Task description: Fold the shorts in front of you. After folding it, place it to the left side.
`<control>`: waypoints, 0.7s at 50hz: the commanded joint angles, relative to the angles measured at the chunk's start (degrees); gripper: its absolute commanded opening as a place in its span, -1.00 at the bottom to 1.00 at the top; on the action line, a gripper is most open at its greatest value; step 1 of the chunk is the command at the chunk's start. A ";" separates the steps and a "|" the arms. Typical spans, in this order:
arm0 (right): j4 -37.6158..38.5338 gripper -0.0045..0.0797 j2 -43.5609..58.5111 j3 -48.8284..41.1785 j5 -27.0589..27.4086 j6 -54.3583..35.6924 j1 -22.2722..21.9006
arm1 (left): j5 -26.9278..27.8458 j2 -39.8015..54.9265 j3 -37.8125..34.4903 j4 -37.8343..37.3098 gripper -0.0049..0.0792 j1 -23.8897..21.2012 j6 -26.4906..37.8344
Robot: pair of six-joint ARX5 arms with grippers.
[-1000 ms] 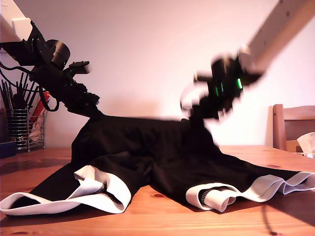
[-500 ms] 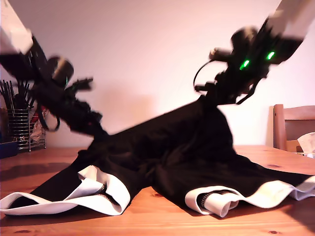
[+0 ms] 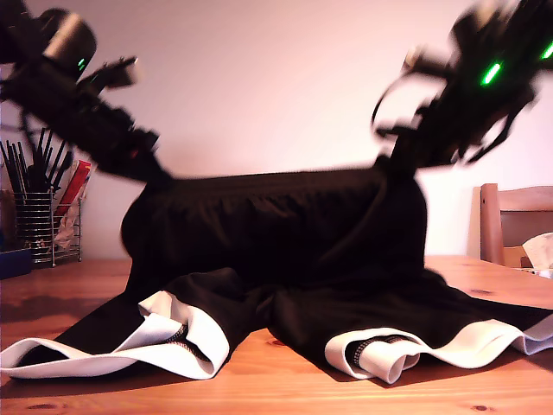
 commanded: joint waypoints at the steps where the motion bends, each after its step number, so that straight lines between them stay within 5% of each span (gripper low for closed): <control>1: 0.70 -0.92 -2.23 -3.91 2.93 -0.04 -2.60 | -3.21 -3.10 -3.93 -0.11 -0.94 1.77 -0.52; 19: 1.84 -0.92 -14.60 -18.10 4.52 5.90 -2.25 | -7.82 -15.45 -15.69 1.42 -0.94 -0.31 -3.30; 35: -1.25 -0.92 -22.29 -27.36 5.92 7.72 -2.03 | -9.35 -17.42 -23.34 2.82 -0.94 -3.67 -5.90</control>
